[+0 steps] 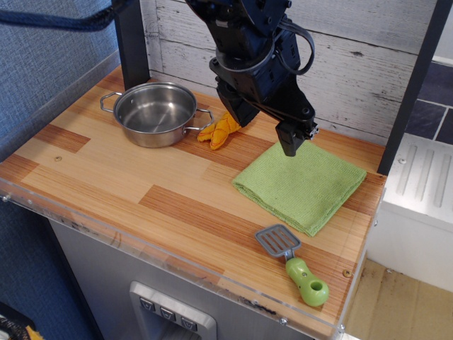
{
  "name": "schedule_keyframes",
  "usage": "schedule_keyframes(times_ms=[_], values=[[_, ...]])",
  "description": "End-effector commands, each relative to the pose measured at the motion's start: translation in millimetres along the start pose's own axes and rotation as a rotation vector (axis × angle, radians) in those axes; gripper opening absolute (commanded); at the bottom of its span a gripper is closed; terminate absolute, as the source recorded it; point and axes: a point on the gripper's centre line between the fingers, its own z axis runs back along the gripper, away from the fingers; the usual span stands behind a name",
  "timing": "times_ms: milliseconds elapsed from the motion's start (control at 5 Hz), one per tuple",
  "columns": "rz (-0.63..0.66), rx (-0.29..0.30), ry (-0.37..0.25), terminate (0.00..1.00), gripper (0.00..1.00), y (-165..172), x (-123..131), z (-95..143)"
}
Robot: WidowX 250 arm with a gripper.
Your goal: Hold the green cloth from right side of the table and place it on center of the table.
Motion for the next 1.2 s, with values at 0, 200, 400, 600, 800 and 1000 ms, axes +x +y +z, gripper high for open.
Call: schedule_keyframes(times_ms=[0, 200, 400, 600, 800, 1000], values=[[0.000, 0.000, 0.000, 0.00, 1.00, 0.0, 0.0, 0.0], [-0.079, 0.001, 0.095, 0.00, 1.00, -0.3, 8.7, -8.7], [-0.198, -0.045, 0.192, 0.00, 1.00, 0.8, 17.0, -19.7], [-0.296, -0.067, 0.237, 0.00, 1.00, 2.5, 28.1, -30.7], [-0.343, -0.107, 0.249, 0.00, 1.00, 2.4, 28.9, -45.2], [-0.377, -0.115, 0.268, 0.00, 1.00, -0.1, 24.4, -55.0]])
